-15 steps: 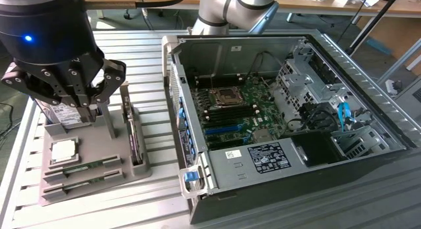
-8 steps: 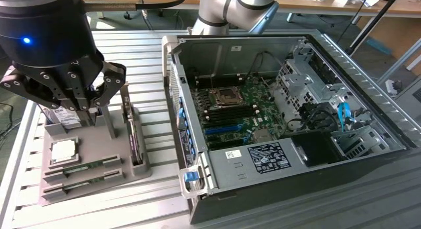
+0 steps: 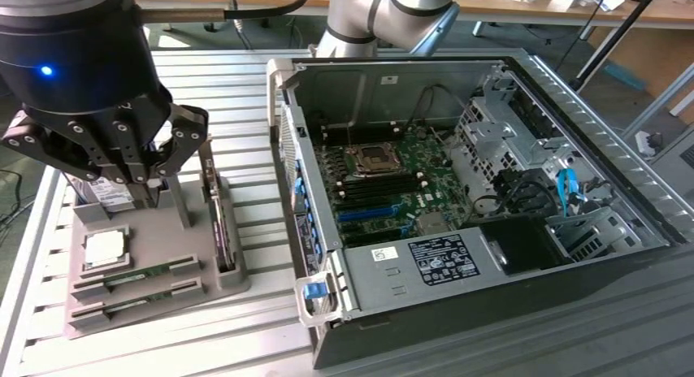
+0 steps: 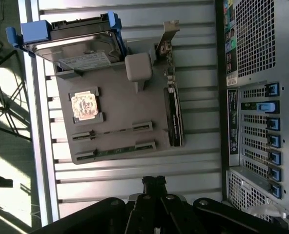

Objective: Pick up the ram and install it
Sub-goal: 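Reach for the ram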

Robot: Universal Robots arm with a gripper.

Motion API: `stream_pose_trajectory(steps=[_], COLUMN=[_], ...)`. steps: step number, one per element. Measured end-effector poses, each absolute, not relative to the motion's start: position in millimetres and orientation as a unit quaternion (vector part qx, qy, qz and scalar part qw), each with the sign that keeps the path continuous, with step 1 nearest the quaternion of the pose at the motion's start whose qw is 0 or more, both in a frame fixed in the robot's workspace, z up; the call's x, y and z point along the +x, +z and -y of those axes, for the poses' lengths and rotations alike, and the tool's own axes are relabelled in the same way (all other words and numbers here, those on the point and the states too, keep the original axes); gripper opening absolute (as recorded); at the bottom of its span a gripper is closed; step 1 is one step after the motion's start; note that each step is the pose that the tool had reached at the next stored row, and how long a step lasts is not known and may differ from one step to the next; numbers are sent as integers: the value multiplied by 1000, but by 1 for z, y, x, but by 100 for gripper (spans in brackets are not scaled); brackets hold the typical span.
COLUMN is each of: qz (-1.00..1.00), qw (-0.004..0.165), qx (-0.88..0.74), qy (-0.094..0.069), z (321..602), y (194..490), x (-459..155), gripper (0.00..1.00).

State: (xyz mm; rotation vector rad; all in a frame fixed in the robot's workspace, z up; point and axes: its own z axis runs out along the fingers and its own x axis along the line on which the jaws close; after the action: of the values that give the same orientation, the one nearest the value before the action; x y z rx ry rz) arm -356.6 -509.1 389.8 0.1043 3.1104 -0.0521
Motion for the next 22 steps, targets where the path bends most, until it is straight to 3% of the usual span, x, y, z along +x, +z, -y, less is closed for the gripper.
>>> stream_pose_trajectory(steps=[22], qz=[-999], qw=[14], qx=[34], qy=[-10], z=[509], y=[356], x=[-358], gripper=[11])
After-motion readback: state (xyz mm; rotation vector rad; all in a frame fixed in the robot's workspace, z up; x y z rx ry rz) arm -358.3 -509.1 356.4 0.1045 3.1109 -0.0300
